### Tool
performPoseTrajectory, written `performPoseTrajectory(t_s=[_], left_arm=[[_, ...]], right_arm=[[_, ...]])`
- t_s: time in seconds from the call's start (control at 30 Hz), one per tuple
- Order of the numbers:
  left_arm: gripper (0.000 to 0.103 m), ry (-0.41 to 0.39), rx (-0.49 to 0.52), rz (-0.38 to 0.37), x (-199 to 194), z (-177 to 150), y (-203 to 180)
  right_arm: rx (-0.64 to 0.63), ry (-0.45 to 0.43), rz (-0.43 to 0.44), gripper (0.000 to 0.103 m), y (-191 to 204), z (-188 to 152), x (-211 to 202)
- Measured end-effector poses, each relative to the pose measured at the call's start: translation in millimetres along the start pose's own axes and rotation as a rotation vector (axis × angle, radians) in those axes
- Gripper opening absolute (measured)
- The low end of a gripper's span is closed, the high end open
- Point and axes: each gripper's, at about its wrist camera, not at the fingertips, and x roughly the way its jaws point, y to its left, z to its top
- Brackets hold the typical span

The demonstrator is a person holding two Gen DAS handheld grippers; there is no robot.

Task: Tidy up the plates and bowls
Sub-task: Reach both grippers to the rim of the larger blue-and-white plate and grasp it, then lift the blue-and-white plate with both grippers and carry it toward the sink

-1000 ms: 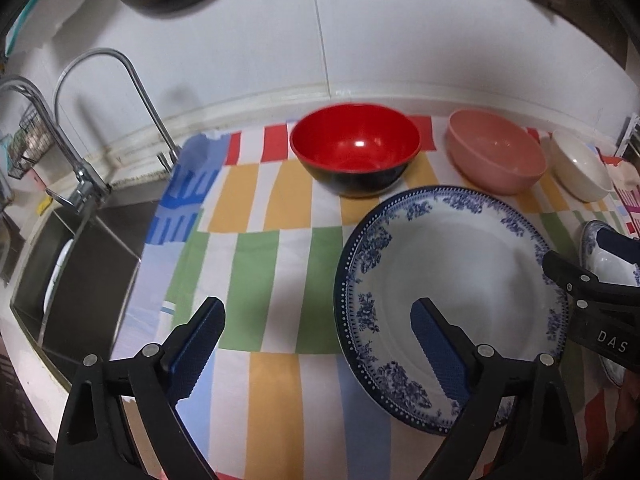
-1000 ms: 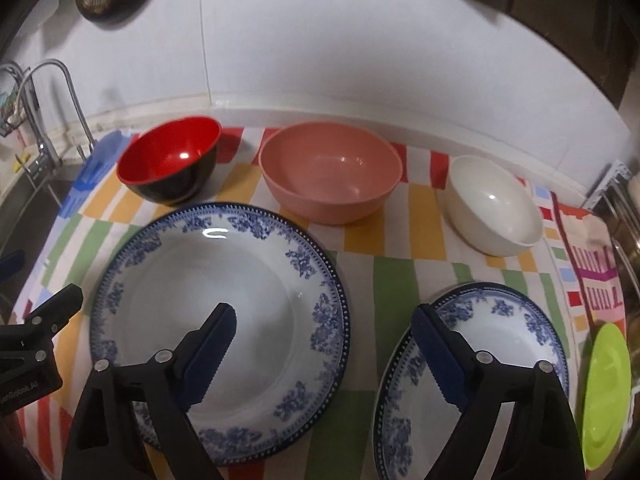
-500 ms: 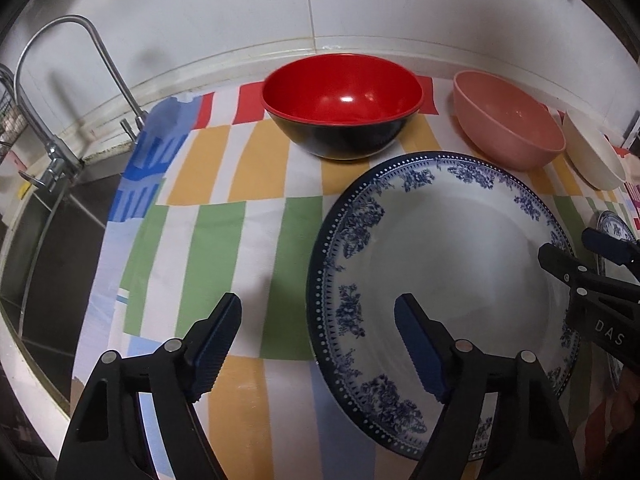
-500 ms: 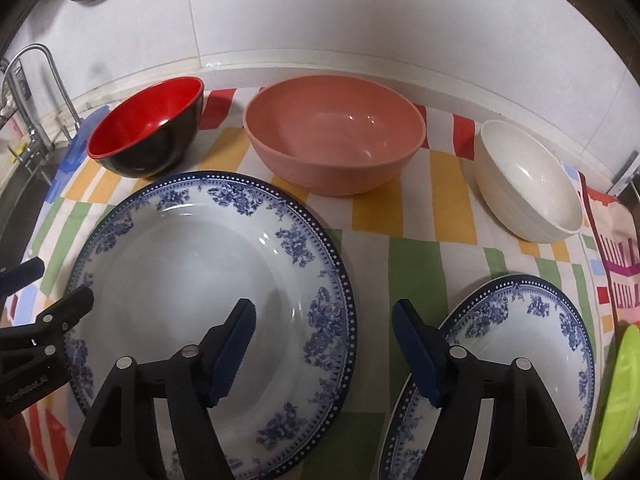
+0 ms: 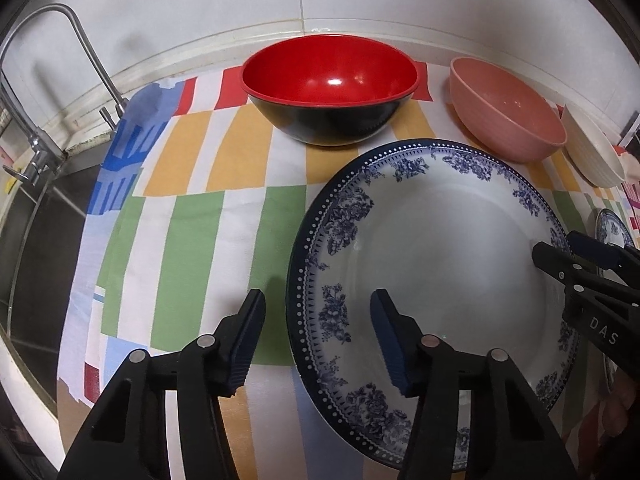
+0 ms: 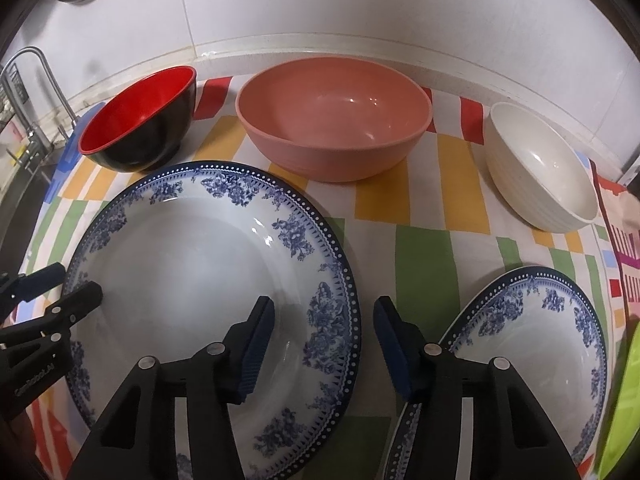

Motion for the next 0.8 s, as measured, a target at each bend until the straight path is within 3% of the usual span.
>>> performPoseTrajectory(t_s=[0.2,0.33,0.8], left_arm=[[0.037,-0.003,-0.002,-0.018,0,-2,1],[0.037,-0.007,-0.005,-0.017,1,-2,-1],[0.035,-0.018,-0.034,-0.004,-3,-3,1]], right_arm=[[-0.004,-0.006,0.011,0.045,1,0,1],[-0.004,-0.014,0.006,0.039,2,-1,1],[-0.017,-0.024,-0.002,0.036,10,-6,-12]])
